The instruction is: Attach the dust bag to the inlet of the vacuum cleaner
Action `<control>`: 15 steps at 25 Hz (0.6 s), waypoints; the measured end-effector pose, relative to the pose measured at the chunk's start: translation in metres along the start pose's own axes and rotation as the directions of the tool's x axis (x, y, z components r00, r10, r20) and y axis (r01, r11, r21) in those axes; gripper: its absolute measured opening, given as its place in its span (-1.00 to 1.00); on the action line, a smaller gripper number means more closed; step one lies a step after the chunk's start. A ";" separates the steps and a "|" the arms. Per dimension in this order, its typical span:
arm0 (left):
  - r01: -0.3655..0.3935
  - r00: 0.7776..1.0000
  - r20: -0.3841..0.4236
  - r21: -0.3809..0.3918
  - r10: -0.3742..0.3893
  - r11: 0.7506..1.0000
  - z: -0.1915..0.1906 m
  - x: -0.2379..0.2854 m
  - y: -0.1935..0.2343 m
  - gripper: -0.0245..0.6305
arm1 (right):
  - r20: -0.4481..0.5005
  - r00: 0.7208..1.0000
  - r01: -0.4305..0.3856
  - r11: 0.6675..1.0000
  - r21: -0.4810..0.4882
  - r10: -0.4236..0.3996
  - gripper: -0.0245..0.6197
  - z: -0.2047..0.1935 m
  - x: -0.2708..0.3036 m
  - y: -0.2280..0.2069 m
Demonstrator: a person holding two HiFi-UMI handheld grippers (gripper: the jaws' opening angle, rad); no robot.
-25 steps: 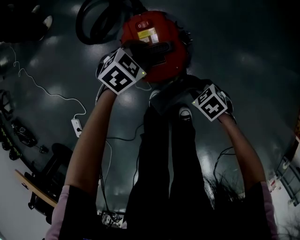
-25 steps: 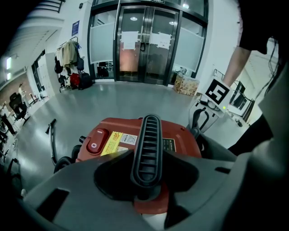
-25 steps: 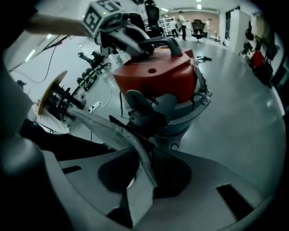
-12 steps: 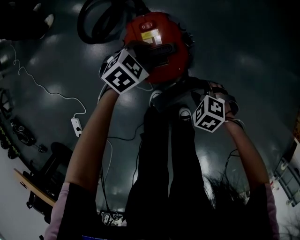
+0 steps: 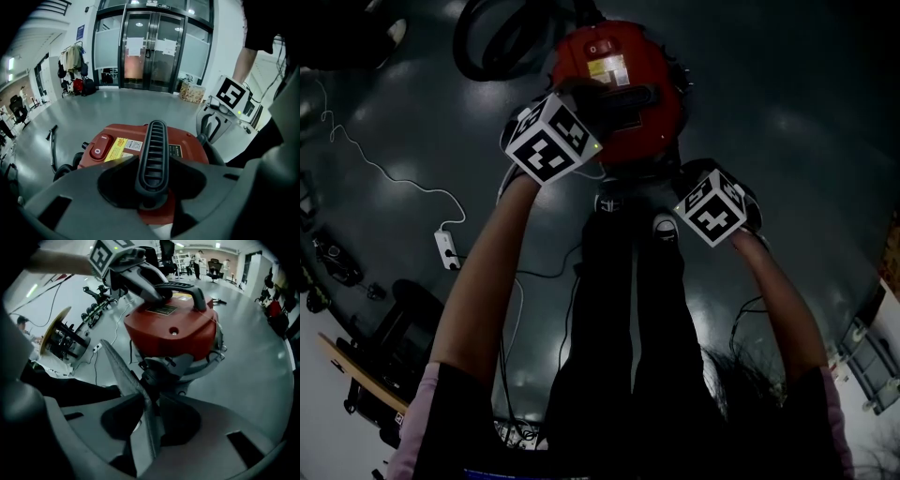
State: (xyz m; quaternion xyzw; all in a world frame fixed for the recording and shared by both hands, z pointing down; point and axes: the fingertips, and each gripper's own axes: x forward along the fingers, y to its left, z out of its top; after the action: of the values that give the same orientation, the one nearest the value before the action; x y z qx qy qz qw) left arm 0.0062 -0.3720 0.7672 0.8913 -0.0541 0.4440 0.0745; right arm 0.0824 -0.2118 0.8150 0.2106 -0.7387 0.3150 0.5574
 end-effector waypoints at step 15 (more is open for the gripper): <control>-0.083 0.988 0.110 -0.199 0.106 0.977 0.022 -0.037 -0.001 -0.35 | 0.051 0.992 0.116 0.991 -0.064 -0.113 -0.57 -0.011 -0.038 0.008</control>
State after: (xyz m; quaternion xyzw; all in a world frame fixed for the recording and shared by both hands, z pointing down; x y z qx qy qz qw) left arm 0.0012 -0.3743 0.7243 0.9013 -0.1437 0.3853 0.1363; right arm 0.0957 -0.1994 0.7787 0.2411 -0.7487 0.2525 0.5636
